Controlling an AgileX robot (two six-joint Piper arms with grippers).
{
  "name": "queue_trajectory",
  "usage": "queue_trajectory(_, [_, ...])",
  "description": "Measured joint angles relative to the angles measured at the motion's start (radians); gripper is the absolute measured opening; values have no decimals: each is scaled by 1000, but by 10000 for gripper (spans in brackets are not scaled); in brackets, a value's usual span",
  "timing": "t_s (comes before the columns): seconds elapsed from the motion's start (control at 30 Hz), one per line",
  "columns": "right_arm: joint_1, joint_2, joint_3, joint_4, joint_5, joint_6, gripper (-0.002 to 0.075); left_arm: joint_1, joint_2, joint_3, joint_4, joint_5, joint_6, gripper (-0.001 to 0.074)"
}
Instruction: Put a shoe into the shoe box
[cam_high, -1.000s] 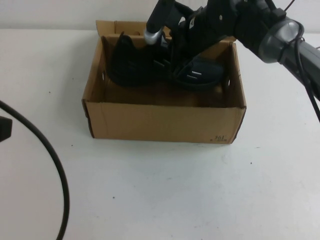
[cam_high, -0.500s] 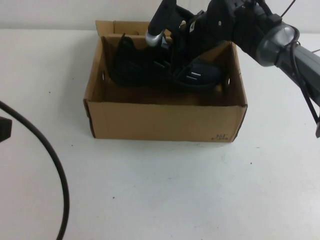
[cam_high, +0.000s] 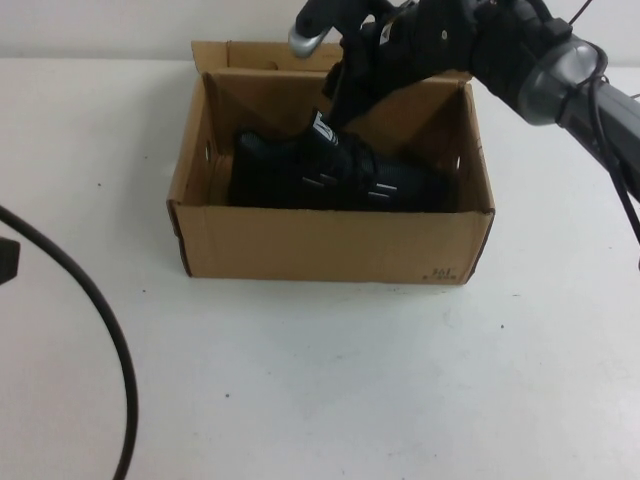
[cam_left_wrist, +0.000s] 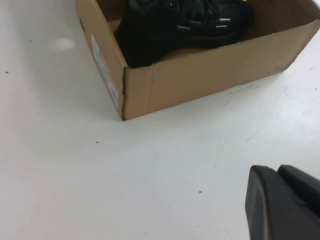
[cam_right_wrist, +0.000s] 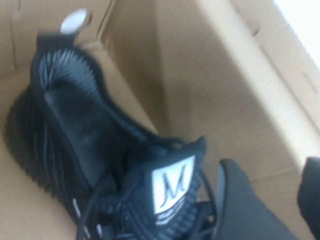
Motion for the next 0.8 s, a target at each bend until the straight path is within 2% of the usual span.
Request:
queue_trajectory(0.1, [0, -30, -19, 5, 7, 30, 188, 0, 0, 0, 29, 0, 0, -1])
queue_trajectory(0.17, [0, -66, -32, 20, 24, 41, 101, 0, 0, 0, 58, 0, 11, -1])
queue_trajectory(0.27, [0, -135, -56, 32, 65, 56, 20, 0, 0, 0, 113, 1, 25, -1])
queue_trajectory(0.4, [-6, -236, -65, 39, 129, 159, -8, 0, -7, 0, 154, -41, 29, -1])
queue_trajectory(0.57, [-38, -379, -67, 42, 187, 318, -15, 0, -72, 0, 160, -223, 29, -1])
queue_trajectory(0.8, [-42, -529, -69, 88, 219, 352, -15, 0, -203, 8, 160, -406, 29, -1])
